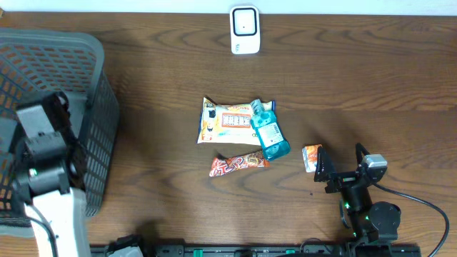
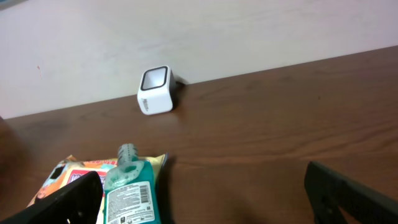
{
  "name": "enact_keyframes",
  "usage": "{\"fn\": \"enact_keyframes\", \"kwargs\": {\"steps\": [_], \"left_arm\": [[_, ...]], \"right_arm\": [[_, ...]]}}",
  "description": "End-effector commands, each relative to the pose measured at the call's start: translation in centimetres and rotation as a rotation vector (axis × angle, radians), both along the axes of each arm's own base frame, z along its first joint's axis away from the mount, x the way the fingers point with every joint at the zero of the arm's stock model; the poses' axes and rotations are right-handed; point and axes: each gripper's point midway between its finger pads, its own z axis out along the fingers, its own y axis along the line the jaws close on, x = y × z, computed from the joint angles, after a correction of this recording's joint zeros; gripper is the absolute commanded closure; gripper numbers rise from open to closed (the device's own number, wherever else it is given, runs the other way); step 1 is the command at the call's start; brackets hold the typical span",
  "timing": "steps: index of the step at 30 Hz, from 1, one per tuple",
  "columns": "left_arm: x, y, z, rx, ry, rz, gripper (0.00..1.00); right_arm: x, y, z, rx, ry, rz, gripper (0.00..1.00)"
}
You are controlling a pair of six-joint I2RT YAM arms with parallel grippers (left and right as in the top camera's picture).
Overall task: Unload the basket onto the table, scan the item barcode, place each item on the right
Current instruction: 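Reach the left gripper into the basket and grasp the mint wipes pack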
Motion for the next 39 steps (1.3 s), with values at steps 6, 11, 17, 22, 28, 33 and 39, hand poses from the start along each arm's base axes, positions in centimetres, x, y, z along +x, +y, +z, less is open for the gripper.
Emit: {"fn": "enact_keyframes", "kwargs": {"steps": [6, 11, 17, 22, 28, 33, 39], "left_arm": [[0.9, 2.0, -8.9, -0.344, 0.107, 0.098, 0.02], [0.8, 2.4, -13.5, -0.443, 0.230, 0.121, 0.02], [0.7, 2.6, -17.4, -0.496, 0.351, 0.138, 0.02], [0.0, 3.5, -19.6, -0.488, 0.436, 0.181, 0.02], [-0.6, 4.6, -21.4, -0.449, 0.514, 0.215, 0.02], [-0.8, 5.2, -22.4, -0.424, 0.552, 0.234, 0.02], [-0.4, 6.6, -22.6, -0.352, 0.550, 0.260, 0.02]], "right_arm": [[0.0, 0.2, -0.1, 0.004, 0.002, 0.007, 0.01], [0.0, 0.2, -0.1, 0.004, 0.002, 0.007, 0.01], [0.0, 0.2, -0.1, 0.004, 0.002, 0.007, 0.01], [0.0, 0.2, -0.1, 0.004, 0.002, 0.007, 0.01], [0.0, 0.2, -0.1, 0.004, 0.002, 0.006, 0.01], [0.0, 0.2, -0.1, 0.004, 0.002, 0.007, 0.01], [0.0, 0.2, -0.1, 0.004, 0.002, 0.007, 0.01]]}}
